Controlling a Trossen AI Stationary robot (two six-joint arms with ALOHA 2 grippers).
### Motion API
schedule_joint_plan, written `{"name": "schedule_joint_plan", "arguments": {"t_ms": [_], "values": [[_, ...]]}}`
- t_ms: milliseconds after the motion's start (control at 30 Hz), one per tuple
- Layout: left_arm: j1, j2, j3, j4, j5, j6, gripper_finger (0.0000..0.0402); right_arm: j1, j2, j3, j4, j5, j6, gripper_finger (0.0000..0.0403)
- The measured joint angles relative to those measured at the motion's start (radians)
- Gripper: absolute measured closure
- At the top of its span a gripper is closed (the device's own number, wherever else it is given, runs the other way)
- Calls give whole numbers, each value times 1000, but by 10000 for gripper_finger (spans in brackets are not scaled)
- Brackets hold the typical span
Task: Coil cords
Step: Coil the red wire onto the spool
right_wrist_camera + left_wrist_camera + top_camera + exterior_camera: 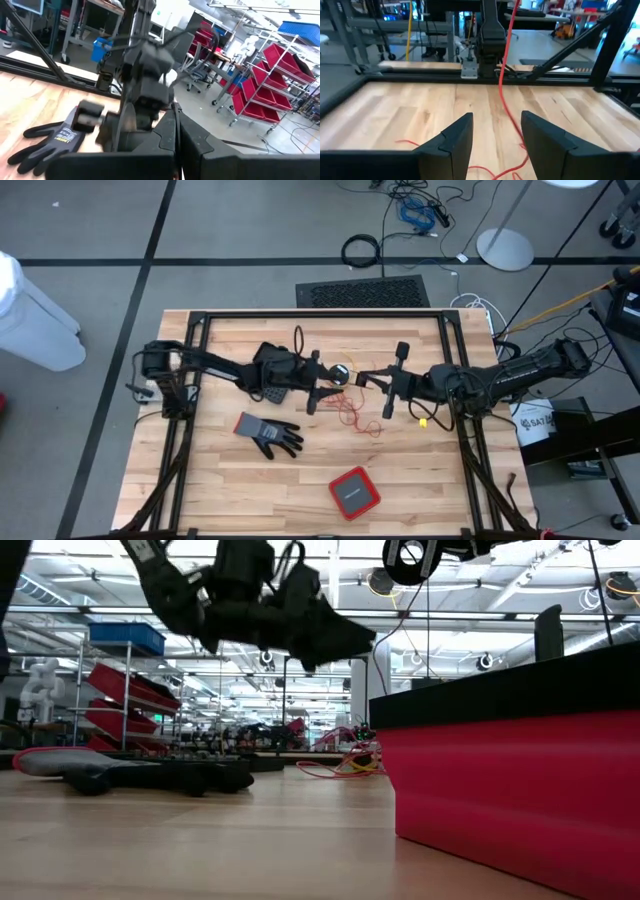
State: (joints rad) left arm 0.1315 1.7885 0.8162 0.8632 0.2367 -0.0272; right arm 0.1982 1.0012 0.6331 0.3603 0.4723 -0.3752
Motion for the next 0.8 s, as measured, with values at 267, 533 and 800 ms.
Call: {"name": "schedule_joint_plan", "arguments": {"t_ms": [267,533,800], "values": [[-4,158,0,236,8,-141,228,0,0,0,-8,-1,4,403],[-16,203,1,297,6,-173,272,0,0,1,-55,-2,26,403],[-34,199,1,287,-57,-121,391,0,0,1,-74,-1,42,403]]}}
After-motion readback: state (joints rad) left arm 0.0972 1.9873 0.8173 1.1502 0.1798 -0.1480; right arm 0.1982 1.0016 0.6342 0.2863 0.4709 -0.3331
